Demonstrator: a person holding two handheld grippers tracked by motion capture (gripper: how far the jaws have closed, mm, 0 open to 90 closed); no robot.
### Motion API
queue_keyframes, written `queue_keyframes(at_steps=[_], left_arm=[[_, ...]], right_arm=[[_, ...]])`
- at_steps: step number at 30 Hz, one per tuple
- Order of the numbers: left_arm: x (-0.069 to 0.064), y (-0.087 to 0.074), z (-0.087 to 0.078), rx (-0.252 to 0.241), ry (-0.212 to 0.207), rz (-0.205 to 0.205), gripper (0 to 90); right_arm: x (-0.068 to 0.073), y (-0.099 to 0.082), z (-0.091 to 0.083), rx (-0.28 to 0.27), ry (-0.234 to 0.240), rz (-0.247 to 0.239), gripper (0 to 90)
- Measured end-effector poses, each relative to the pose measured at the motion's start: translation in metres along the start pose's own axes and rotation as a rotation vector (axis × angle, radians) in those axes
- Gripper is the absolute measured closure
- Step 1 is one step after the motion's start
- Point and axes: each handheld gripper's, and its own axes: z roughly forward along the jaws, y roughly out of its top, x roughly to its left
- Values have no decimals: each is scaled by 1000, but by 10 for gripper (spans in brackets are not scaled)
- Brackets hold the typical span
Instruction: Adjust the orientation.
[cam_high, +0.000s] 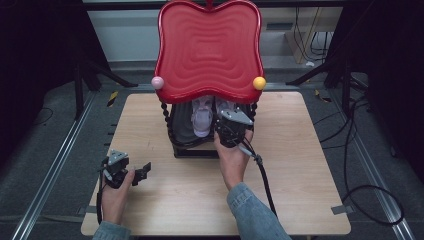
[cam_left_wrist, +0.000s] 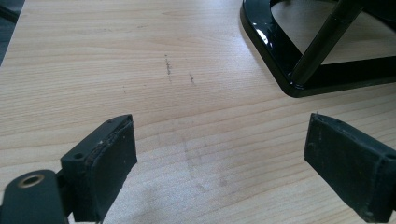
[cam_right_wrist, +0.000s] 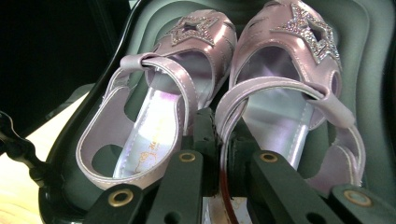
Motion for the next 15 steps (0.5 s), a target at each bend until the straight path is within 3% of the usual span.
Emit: queue_keyframes(at_steps=[15], left_arm=[[-2, 0, 1, 4, -6, 3, 84]], right_arm=[[6, -6, 10, 2, -11, -24, 829]])
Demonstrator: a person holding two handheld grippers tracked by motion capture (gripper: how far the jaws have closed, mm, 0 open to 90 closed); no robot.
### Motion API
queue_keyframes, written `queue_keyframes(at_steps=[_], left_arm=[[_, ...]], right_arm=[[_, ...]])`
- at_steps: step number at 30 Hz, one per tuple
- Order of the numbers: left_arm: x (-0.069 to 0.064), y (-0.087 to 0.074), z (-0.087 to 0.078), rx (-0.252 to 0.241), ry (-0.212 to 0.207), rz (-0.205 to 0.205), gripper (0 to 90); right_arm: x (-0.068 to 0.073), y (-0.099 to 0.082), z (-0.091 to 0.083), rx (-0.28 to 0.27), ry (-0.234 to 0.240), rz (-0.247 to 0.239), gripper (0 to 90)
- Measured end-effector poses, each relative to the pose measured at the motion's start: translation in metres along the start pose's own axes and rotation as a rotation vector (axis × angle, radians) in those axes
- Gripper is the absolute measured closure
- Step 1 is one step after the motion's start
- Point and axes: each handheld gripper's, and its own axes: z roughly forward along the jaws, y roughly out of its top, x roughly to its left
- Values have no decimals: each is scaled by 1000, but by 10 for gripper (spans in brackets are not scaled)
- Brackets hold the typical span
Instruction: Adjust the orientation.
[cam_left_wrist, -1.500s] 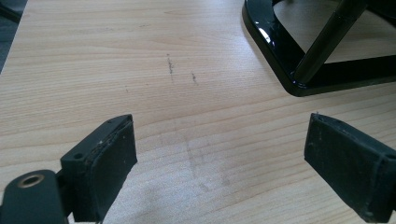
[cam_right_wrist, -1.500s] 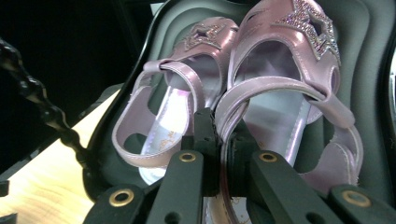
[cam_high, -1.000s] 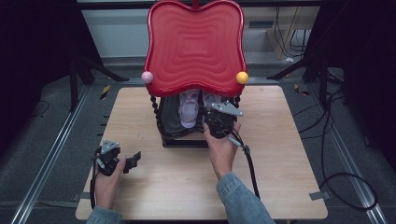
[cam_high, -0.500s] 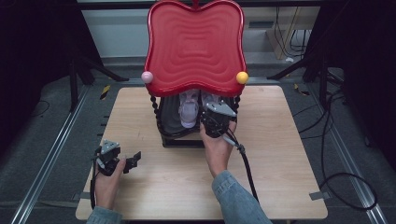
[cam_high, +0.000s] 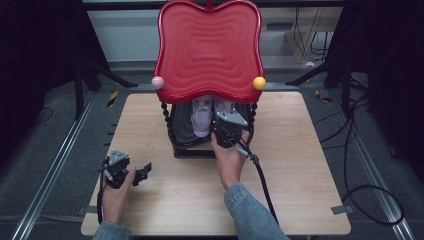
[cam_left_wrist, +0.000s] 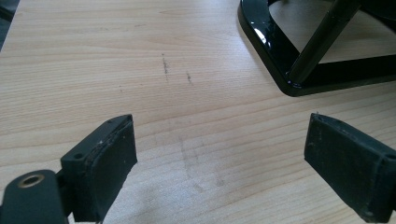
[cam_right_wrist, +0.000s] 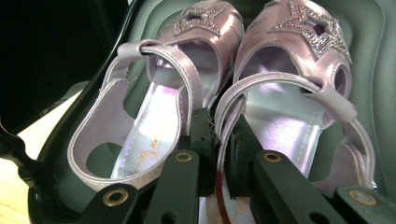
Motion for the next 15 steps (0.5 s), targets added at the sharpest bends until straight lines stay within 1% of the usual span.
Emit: queue_keyframes(at_steps=[6, 8, 11, 15], left_arm=[[-1, 0, 1, 1, -3, 4, 83], [-2, 0, 1, 3, -4, 5, 84], [-2, 0, 1, 3, -5, 5, 83], [-3, 0, 1, -1, -5, 3, 83]], right_arm=[[2, -1, 2, -6, 7, 6, 785], [1, 0, 1, -10, 2, -1, 759], [0, 1, -4, -10, 9, 3, 730], [0, 2, -10, -5, 13, 3, 740]])
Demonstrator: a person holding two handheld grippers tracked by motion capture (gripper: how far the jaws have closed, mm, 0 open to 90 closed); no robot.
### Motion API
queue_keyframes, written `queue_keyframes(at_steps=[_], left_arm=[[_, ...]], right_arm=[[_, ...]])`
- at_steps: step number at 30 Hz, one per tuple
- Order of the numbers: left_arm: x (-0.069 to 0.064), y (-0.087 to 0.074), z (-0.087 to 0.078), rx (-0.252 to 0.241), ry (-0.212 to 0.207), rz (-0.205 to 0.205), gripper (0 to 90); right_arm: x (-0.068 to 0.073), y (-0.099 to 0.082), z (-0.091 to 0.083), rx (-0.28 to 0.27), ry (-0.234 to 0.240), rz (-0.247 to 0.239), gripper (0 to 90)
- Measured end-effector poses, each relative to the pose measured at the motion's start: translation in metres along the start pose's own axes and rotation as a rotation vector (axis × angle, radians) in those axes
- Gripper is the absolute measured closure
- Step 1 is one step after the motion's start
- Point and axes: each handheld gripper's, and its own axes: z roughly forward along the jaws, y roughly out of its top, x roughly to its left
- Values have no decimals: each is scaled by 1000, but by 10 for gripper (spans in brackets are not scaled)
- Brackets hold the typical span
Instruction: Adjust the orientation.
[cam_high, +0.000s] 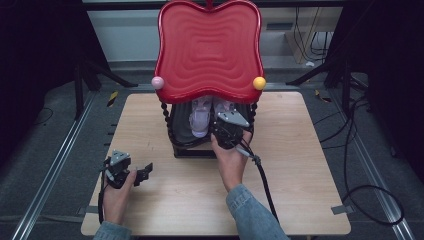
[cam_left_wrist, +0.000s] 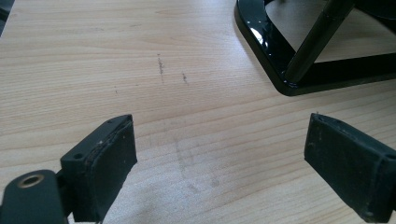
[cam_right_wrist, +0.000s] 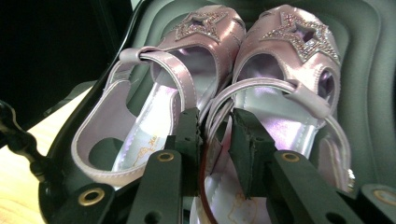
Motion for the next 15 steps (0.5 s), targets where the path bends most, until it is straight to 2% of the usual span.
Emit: queue_keyframes(at_steps=[2, 5, 15], left_arm=[[0, 0, 0, 1, 0, 4, 83], [-1, 0, 0, 1, 0, 2, 83], [-1, 0, 0, 1, -3, 2, 83]], right_arm=[[0, 0, -1, 0, 2, -1, 752], [1, -2, -7, 2, 9, -2, 836], [4, -2, -2, 9, 17, -4, 846]])
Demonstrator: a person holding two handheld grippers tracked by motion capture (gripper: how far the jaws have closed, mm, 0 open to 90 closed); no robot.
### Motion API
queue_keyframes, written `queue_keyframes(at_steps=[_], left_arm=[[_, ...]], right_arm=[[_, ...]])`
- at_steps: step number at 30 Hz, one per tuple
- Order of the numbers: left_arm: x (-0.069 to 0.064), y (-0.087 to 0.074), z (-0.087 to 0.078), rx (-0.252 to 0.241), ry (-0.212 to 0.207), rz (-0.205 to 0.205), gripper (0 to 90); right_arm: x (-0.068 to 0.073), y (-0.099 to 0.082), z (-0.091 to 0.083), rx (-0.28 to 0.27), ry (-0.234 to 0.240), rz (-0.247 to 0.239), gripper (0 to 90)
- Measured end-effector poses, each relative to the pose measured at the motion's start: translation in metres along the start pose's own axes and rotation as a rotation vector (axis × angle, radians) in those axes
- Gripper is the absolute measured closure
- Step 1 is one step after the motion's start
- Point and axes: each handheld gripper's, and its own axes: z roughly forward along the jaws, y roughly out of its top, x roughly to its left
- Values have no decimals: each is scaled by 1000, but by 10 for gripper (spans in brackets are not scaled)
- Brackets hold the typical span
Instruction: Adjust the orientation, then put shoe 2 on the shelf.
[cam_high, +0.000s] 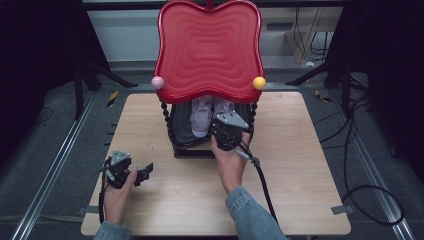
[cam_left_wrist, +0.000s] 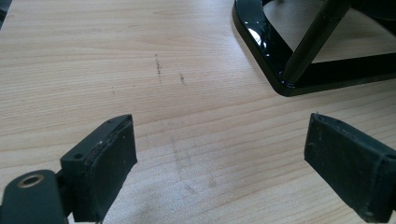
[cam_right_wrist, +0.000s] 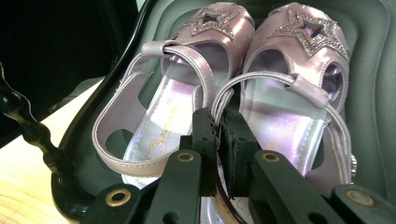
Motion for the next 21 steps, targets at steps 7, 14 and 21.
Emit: queue_keyframes(at_steps=[7, 14, 21], left_arm=[[0, 0, 0, -3, 0, -1, 83], [0, 0, 0, 0, 3, 0, 82], [0, -1, 0, 1, 4, 3, 79]], right_arm=[[-3, -2, -9, -5, 9, -9, 673], [-6, -3, -27, -13, 19, 7, 371], [-10, -5, -44, -7, 50, 0, 204]])
